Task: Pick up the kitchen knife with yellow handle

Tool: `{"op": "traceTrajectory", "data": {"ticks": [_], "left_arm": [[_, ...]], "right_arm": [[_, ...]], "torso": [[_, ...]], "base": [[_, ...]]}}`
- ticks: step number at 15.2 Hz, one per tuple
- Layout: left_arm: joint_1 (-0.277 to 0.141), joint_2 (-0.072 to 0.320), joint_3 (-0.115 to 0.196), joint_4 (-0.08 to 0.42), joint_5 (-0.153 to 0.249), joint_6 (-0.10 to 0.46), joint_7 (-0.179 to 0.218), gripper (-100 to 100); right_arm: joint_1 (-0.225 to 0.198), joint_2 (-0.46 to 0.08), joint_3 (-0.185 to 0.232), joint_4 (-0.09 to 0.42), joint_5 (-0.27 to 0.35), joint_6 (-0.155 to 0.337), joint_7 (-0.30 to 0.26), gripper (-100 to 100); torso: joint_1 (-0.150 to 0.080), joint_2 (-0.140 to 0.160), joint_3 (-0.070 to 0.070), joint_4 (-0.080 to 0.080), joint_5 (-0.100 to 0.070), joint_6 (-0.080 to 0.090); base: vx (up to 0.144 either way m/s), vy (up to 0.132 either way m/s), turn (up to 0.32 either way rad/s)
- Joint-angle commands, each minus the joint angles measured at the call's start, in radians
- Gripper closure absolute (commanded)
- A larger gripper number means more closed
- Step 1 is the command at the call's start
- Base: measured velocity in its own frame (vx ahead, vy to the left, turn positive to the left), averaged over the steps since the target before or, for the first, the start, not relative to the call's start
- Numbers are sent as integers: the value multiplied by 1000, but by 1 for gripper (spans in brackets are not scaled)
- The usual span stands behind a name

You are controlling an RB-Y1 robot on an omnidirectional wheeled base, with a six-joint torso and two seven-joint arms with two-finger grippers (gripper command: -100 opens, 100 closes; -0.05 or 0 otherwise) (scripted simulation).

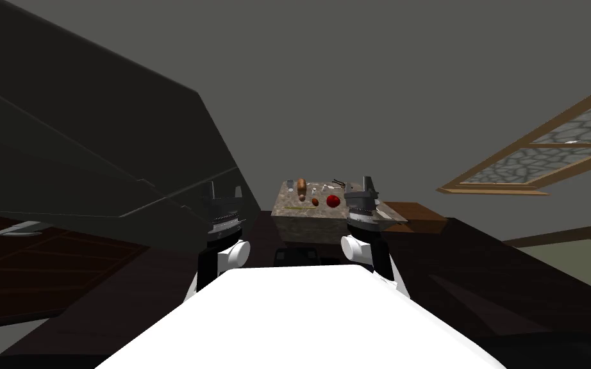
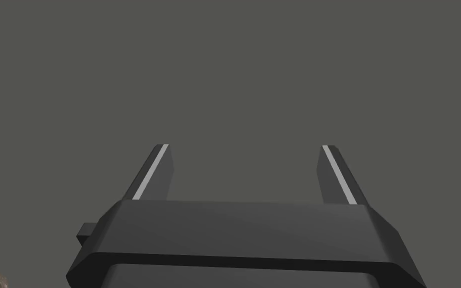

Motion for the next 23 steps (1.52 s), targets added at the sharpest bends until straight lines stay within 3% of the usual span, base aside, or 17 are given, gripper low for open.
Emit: {"op": "traceTrajectory", "data": {"ticks": [1,2,23], "left_arm": [[0,0,0,0,0,0,0,0],[0,0,0,0,0,0,0,0],[0,0,0,0,0,0,0,0]], "right_arm": [[4,-42,-2,6,6,-3,-1,-100],[4,-42,-2,6,6,-3,-1,-100],[95,-502,-20,135,147,-68,-26,-100]], "torso": [[0,0,0,0,0,0],[0,0,0,0,0,0],[6,1,0,0,1,0]], "base": [[-4,14,12],[-7,23,12],[-13,73,41]]}}
